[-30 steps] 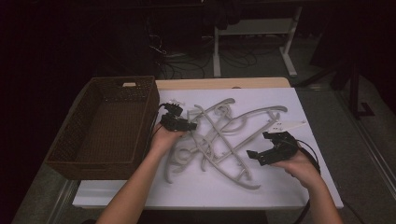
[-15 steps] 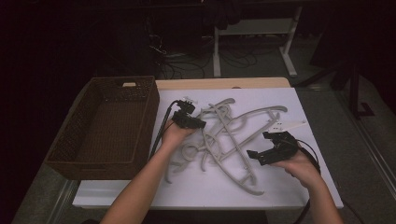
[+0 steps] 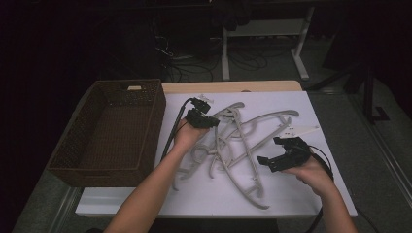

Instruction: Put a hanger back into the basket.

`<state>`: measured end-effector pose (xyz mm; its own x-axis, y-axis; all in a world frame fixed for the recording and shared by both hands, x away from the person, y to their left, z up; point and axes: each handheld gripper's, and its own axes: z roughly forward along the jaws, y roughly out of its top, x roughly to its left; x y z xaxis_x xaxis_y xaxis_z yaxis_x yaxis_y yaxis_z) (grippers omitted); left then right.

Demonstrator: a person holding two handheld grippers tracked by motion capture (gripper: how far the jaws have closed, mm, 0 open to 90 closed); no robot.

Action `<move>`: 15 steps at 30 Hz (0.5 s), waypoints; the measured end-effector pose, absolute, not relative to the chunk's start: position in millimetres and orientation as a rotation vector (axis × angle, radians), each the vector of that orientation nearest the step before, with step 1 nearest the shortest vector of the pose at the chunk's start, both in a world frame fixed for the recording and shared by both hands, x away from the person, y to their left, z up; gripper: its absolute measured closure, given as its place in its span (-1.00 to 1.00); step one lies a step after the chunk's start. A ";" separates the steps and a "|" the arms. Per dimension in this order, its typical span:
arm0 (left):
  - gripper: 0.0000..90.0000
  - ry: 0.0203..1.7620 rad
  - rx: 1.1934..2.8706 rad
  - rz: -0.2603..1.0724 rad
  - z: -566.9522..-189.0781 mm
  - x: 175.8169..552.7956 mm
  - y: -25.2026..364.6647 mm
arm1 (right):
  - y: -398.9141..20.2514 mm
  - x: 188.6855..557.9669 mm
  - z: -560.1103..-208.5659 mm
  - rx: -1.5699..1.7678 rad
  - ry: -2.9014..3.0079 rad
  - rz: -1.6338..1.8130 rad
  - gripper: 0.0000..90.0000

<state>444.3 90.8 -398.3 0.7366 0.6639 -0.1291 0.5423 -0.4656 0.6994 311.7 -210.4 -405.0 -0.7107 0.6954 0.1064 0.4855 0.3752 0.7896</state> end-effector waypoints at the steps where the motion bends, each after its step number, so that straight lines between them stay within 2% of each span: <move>1: 0.88 0.889 2.175 0.202 -395.3 441.0 92.2 | -210.3 311.6 -404.9 1.050 2.392 1.247 -0.96; 2: 0.99 0.869 2.177 0.194 -392.6 437.7 93.8 | -209.8 311.7 -405.3 1.050 2.391 1.247 -0.96; 3: 1.00 0.850 2.175 0.187 -390.4 433.8 95.2 | -209.3 311.7 -405.5 1.047 2.393 1.245 -0.96; 15: 1.00 0.604 2.224 0.089 -390.1 370.2 86.9 | -207.9 312.3 -407.6 1.055 2.390 1.239 -0.96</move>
